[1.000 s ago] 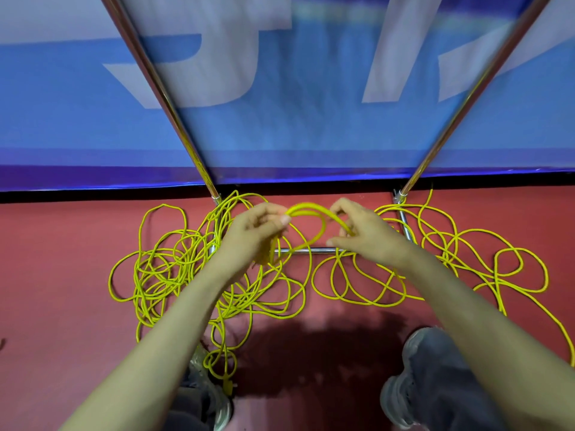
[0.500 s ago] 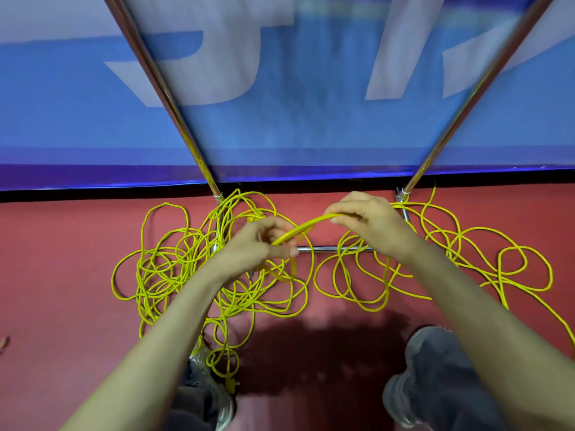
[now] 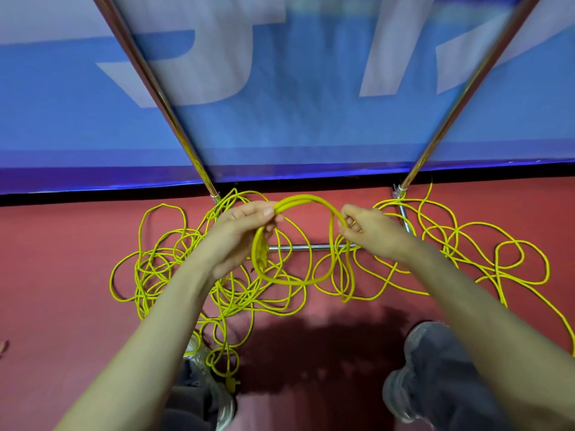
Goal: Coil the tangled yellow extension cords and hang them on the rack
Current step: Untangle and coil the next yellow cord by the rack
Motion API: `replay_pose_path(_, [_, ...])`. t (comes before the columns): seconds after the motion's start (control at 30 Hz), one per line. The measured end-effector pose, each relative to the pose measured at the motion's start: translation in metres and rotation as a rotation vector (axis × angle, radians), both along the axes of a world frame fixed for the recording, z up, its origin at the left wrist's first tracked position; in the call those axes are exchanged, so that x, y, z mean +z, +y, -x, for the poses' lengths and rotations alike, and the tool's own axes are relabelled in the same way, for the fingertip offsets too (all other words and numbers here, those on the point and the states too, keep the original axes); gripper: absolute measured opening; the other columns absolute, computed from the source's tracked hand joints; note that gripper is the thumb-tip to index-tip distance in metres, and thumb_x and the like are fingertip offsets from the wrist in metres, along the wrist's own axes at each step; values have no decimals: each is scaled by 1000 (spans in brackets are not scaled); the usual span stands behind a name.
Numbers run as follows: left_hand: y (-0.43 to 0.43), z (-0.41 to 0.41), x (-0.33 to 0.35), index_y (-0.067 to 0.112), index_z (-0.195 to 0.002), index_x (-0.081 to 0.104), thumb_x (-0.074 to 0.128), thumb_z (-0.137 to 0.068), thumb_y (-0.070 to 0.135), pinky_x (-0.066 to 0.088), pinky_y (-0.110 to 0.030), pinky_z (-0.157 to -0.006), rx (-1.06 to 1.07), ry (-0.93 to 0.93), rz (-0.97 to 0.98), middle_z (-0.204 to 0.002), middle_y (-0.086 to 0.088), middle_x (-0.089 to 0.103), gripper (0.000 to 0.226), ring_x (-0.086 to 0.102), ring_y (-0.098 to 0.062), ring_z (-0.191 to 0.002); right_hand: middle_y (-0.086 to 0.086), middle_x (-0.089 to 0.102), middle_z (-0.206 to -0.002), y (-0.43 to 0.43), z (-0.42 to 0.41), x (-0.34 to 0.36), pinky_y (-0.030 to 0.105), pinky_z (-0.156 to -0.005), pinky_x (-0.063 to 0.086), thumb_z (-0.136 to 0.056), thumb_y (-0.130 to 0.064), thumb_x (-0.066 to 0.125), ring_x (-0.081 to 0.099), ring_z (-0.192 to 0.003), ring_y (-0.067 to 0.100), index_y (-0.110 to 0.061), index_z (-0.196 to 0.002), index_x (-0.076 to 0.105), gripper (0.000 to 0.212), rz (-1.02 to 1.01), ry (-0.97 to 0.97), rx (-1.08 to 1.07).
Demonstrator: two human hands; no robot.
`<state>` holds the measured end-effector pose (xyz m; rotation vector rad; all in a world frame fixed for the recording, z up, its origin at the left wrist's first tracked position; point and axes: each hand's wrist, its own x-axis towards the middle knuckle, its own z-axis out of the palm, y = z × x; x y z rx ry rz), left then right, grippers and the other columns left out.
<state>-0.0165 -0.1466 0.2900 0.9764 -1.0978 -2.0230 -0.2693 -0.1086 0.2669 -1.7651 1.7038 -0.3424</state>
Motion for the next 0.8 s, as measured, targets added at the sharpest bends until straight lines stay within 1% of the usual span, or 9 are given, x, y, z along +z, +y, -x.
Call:
replay_pose_path(0.07, [-3, -4, 2, 7, -89, 70, 89, -59, 28, 47, -18, -60, 20, 11, -15, -79, -3, 68, 42, 54, -8, -64, -5, 52, -73, -2, 3, -5, 26, -67, 40, -90, -18, 62, 52, -72, 17, -18, -90, 52, 10, -4, -99, -68])
replay_pose_path(0.2, [-3, -7, -2, 16, -85, 74, 72, -68, 10, 42, -23, -54, 11, -181, 3, -81, -3, 72, 19, 56, -14, -65, -6, 57, -70, -12, 6, 5, 33, -73, 49, -90, -16, 61, 63, -64, 10, -34, -88, 57, 19, 176, -472, -266])
replay_pose_path(0.27, [0, -6, -2, 20, -87, 73, 73, -70, 6, 37, -21, -50, -42, -272, 38, -83, -1, 72, 22, 57, -12, -62, -8, 55, -71, -13, 6, 11, 22, -66, 48, -92, -14, 59, 57, -57, 3, -31, -92, 60, 17, 264, -507, -285])
replay_pose_path(0.37, [7, 2, 0, 15, -90, 62, 66, -84, -1, 35, -16, -41, -85, -346, 76, -70, 8, 67, 18, 56, -2, -53, -5, 55, -79, -13, 1, 13, 13, -57, 44, -91, -12, 61, 51, -53, 0, -25, -97, 64, 14, 300, -510, -306])
replay_pose_path(0.5, [12, 11, 1, 10, -88, 60, 61, -92, 14, 31, -16, -40, -86, -369, 125, -58, 10, 62, 6, 46, 1, -45, -1, 58, -84, -10, -10, 12, 15, -65, 46, -88, -16, 65, 55, -62, 3, -24, -97, 69, 12, 263, -429, -216])
replay_pose_path(0.57, [11, 9, -1, 14, -86, 65, 69, -84, 26, 33, -19, -45, -89, -349, 91, -66, 7, 68, 13, 50, -7, -56, -4, 60, -87, -9, -12, 13, 11, -71, 43, -88, -17, 65, 55, -71, -2, -23, -97, 68, 11, 294, -383, -210])
replay_pose_path(0.63, [8, 5, -2, 19, -81, 69, 78, -76, 27, 35, -21, -48, -51, -301, 61, -73, 3, 69, 13, 47, -15, -63, -12, 56, -83, -9, -8, 11, 8, -69, 39, -87, -16, 65, 52, -72, -4, -22, -96, 65, 10, 280, -306, -197])
replay_pose_path(0.7, [4, 2, -1, 16, -81, 70, 77, -73, 20, 39, -21, -49, 12, -195, 27, -72, 1, 66, 11, 49, -12, -60, -14, 49, -74, -8, -5, 6, 14, -64, 37, -86, -14, 65, 47, -65, -2, -17, -92, 60, 9, 223, -179, -128])
replay_pose_path(0.8, [-2, -5, 4, 8, -84, 68, 89, -58, 23, 46, -15, -54, 74, -33, 40, -71, 0, 67, 37, 55, -6, -59, -9, 46, -70, -5, 2, -14, 26, -64, 39, -87, -12, 63, 45, -64, 5, -11, -85, 56, 7, 148, -32, -39])
